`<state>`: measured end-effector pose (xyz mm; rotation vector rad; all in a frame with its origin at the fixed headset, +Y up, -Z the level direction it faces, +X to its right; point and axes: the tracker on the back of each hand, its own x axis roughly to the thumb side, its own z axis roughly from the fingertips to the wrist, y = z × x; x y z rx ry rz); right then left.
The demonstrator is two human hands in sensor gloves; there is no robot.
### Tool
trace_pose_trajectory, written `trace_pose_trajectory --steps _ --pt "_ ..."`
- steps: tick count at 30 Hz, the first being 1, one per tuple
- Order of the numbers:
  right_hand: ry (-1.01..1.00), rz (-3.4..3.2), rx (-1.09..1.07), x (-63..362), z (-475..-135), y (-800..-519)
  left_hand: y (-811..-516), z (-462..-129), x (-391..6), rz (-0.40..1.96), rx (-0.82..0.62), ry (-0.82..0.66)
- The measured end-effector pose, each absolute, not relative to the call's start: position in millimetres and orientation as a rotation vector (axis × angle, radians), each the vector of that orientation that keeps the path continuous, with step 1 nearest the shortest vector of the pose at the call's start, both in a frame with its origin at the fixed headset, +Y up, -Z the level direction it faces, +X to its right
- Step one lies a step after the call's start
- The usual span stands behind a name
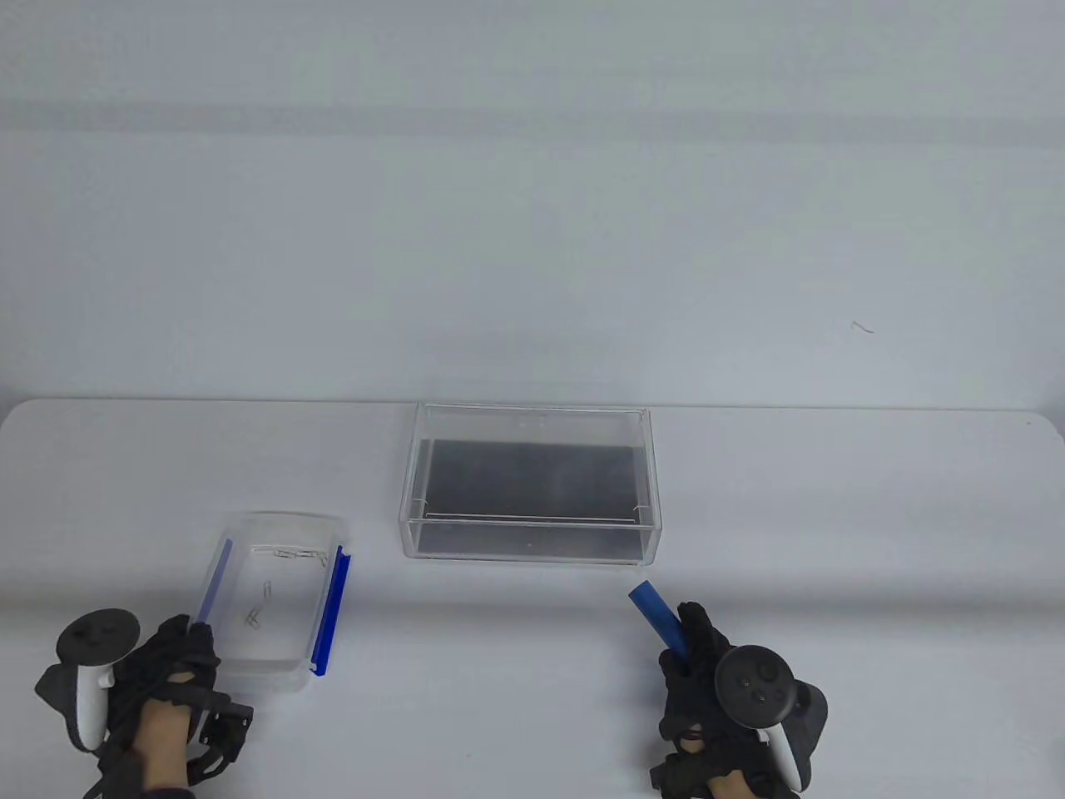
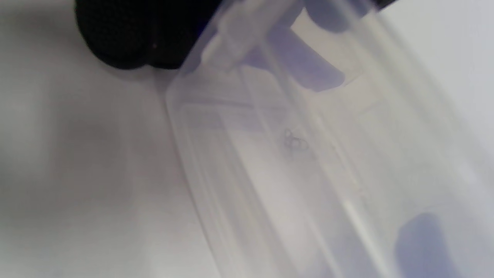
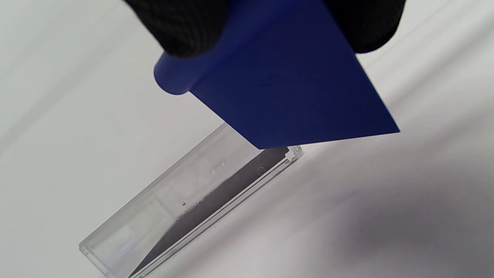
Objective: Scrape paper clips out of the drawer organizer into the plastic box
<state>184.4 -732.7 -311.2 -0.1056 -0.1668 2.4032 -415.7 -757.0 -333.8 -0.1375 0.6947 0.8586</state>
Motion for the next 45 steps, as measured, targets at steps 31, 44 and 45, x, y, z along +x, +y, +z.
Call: trace_pose_trajectory --steps 31,44,45 --pt "-0.261 2.299 -0.255 221.4 -310.2 -729.0 -718.0 -349.8 -221.8 0.738 -0.048 -0.042" --pt "-0.257 2.434 -0.441 266.0 -316.5 -743.8 -756.8 -345.5 -161.5 0.582 -0.147 -0.155" --pt "-0.251 2.431 -0.473 269.9 -316.3 -747.1 -757.5 -345.1 -159.1 0.571 -0.15 -0.165"
